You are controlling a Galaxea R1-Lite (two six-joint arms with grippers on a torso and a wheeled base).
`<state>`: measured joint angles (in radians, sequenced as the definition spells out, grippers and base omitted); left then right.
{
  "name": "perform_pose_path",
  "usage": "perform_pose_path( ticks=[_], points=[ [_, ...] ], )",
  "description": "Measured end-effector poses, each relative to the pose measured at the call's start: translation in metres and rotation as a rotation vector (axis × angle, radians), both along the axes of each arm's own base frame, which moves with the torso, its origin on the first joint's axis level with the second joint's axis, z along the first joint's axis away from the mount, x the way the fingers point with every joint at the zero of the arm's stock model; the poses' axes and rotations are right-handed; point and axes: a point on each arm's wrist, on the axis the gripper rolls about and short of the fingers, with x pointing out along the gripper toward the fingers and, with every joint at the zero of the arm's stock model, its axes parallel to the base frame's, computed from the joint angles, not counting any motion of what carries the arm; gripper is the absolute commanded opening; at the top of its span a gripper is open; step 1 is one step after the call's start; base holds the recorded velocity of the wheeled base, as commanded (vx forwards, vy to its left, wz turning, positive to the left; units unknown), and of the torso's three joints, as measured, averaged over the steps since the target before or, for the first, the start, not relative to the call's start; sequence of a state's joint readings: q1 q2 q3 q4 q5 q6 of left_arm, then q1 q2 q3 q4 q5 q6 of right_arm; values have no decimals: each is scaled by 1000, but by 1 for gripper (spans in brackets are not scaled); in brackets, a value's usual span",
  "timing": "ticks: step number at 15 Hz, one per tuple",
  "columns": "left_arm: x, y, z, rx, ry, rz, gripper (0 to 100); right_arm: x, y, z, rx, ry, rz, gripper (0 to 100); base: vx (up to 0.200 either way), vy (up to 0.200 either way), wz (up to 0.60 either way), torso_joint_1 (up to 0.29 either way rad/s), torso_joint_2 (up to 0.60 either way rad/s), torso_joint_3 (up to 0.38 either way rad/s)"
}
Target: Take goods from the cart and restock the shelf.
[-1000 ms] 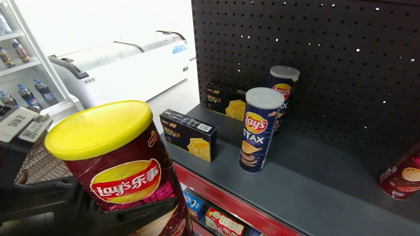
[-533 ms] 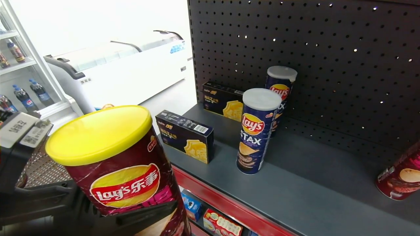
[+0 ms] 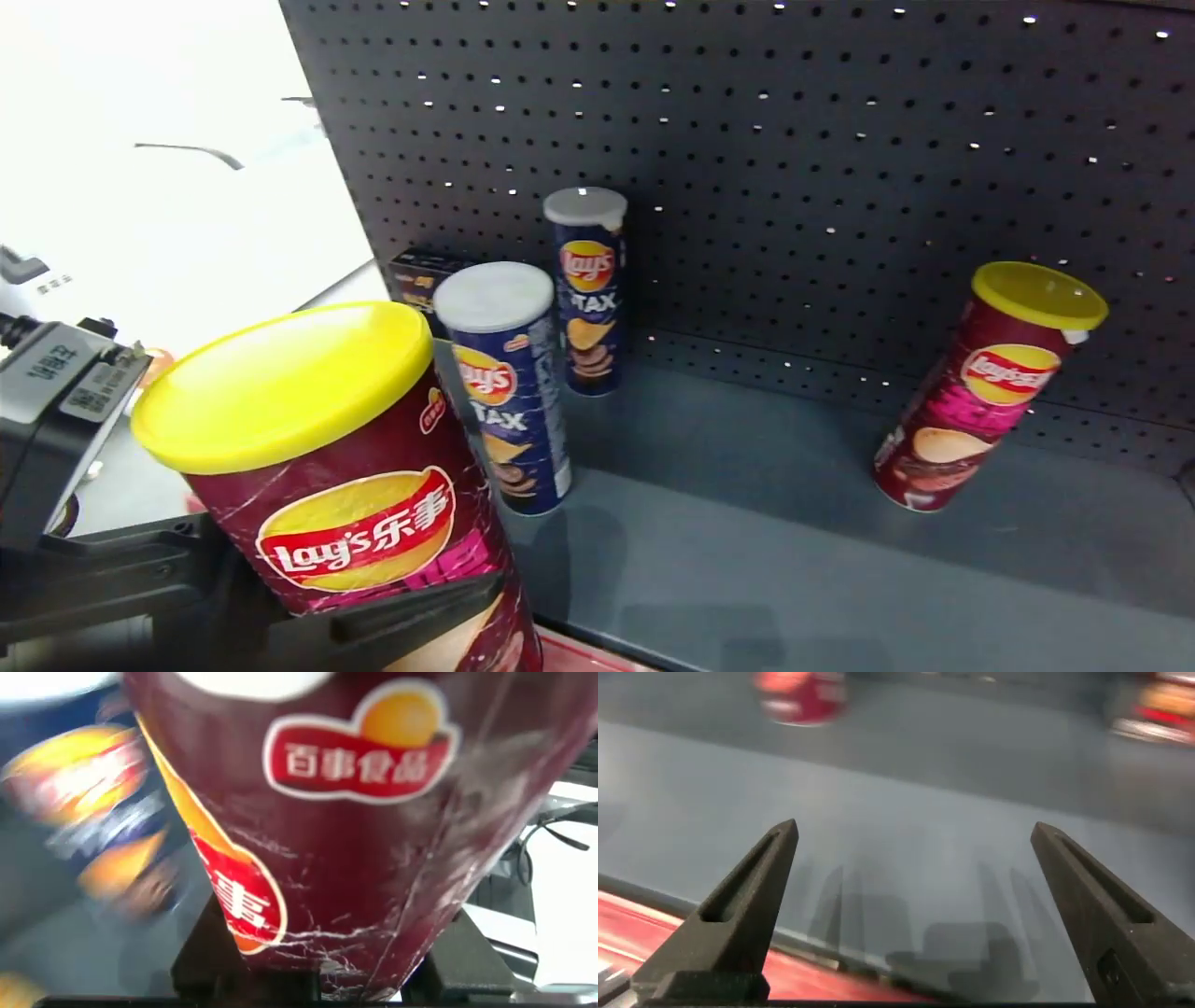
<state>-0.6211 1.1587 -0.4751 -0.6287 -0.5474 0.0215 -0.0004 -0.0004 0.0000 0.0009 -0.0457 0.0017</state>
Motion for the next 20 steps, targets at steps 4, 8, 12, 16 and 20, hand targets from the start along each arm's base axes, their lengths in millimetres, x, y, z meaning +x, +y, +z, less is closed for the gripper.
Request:
perform_pose_path(
  ticks=[4, 8, 12, 16, 20],
  points=[
    [0, 0, -1, 2, 3, 0, 0, 0, 0, 0, 0, 1, 0, 100, 0, 0, -600, 2, 4, 1],
    [0, 0, -1, 2, 3, 1, 0, 0, 0, 0, 0, 1, 0, 100, 0, 0, 0, 0, 0, 0],
    [0, 1, -1, 2, 3, 6, 0, 0, 0, 0, 0, 0, 0, 100, 0, 0, 0, 0, 0, 0],
    [1, 1, -1, 2, 2, 11, 0, 0, 0, 0, -7, 6, 2, 100, 0, 0, 0, 0, 0, 0],
    [0, 2, -5, 10, 13, 12, 0, 1, 0, 1, -14, 18, 0, 100, 0, 0, 0, 0, 0, 0]
  ],
)
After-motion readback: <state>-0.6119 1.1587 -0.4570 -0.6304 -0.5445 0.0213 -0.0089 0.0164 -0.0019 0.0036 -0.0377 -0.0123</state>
